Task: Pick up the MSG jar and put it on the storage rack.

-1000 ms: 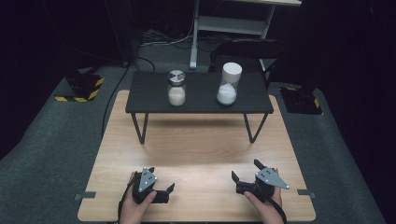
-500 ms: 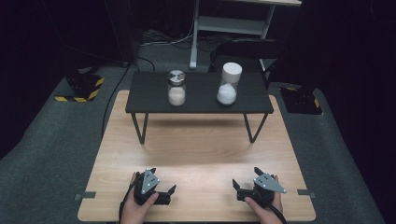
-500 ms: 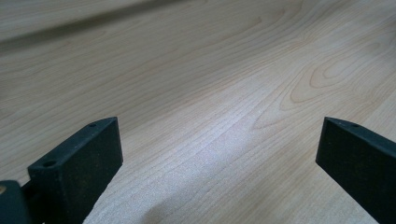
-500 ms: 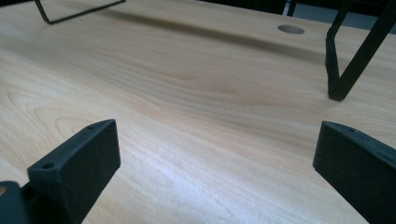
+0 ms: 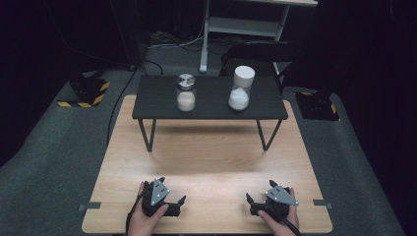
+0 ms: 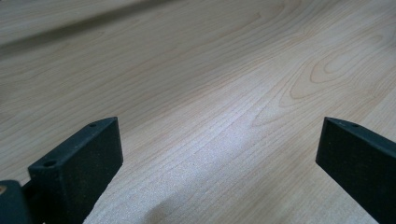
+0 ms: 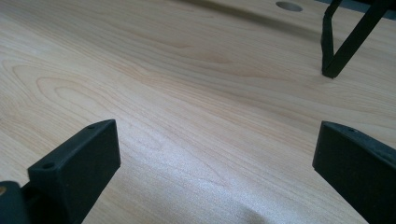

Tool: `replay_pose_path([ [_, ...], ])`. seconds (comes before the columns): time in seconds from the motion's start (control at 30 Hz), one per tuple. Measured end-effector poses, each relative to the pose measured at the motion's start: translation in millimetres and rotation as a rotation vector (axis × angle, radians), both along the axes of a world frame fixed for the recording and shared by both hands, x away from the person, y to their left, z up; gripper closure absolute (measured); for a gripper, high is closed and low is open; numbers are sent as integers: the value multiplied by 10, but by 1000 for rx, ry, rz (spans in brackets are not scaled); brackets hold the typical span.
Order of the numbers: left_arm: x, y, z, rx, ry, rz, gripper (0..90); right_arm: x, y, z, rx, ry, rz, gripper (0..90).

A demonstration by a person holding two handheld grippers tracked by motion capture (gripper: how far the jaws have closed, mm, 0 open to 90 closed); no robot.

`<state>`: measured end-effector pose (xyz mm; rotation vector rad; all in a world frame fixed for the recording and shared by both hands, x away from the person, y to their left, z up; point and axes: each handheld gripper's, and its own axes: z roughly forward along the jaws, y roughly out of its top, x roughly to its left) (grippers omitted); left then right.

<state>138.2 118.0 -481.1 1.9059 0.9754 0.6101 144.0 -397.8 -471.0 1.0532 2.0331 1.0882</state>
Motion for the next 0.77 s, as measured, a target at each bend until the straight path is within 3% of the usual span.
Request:
replay_pose_path([
  [0.33,-7,-59,23,41,-2,-13,7,-11,-19,-2,9,3,28,5],
  [0.77,73,-91,55,54,25,-21,8,-38,-55,-26,22,-12,41,5],
])
